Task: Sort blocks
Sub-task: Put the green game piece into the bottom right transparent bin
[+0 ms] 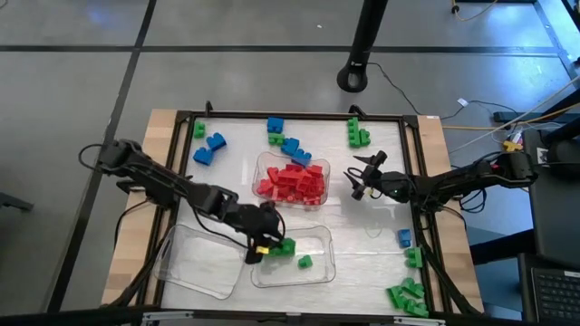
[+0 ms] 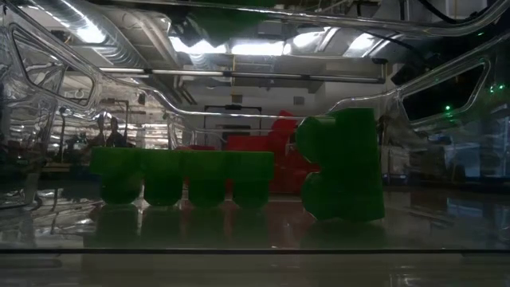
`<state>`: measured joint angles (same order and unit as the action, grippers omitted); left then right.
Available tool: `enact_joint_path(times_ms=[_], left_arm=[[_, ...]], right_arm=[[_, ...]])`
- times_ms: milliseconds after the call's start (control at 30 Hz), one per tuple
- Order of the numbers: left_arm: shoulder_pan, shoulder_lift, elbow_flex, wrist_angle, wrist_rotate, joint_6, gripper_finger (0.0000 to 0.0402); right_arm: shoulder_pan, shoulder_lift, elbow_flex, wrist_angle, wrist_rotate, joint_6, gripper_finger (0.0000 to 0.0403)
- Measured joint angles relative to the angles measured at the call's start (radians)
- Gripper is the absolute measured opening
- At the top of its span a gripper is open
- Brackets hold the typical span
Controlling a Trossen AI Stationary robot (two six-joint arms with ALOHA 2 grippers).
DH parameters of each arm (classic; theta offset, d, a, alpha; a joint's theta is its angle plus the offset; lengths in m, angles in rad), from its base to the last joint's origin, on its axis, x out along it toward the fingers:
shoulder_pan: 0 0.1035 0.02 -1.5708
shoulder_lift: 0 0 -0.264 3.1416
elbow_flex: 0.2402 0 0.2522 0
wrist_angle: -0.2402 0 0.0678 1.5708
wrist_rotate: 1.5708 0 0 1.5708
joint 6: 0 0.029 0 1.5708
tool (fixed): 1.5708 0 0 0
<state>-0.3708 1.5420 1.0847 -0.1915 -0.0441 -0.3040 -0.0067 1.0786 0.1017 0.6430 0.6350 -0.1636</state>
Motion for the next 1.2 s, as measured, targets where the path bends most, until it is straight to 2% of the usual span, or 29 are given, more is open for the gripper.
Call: enact_joint_path(times_ms=[267,533,667,933,1033,1200], left_arm=[[0.000,0.078,0.000,0.093,0.000,-0.047,0.0082],[0.005,0.079,0.000,0.091,0.002,-0.087,0.0156],[0.040,0.039,0.000,0.004,0.049,-0.129,0.0184],[0.191,-0.124,0.000,-0.224,0.031,-0.193,0.0212],[0.281,-0.163,0.000,-0.293,-0.050,-0.175,0.0217],[0.449,-0.212,0.000,-0.415,-0.193,-0.060,0.0216]], right_arm=[[0.000,0.000,0.000,0.002,0.000,-0.001,0.0312],[0.000,0.000,0.000,0.003,0.000,-0.001,0.0312],[0.000,0.000,0.000,0.003,0.000,-0.002,0.0312],[0.000,0.000,0.000,0.003,0.000,-0.002,0.0312],[0.000,0.000,0.000,0.003,0.002,-0.002,0.0312],[0.000,0.000,0.000,0.000,0.011,-0.014,0.0312]])
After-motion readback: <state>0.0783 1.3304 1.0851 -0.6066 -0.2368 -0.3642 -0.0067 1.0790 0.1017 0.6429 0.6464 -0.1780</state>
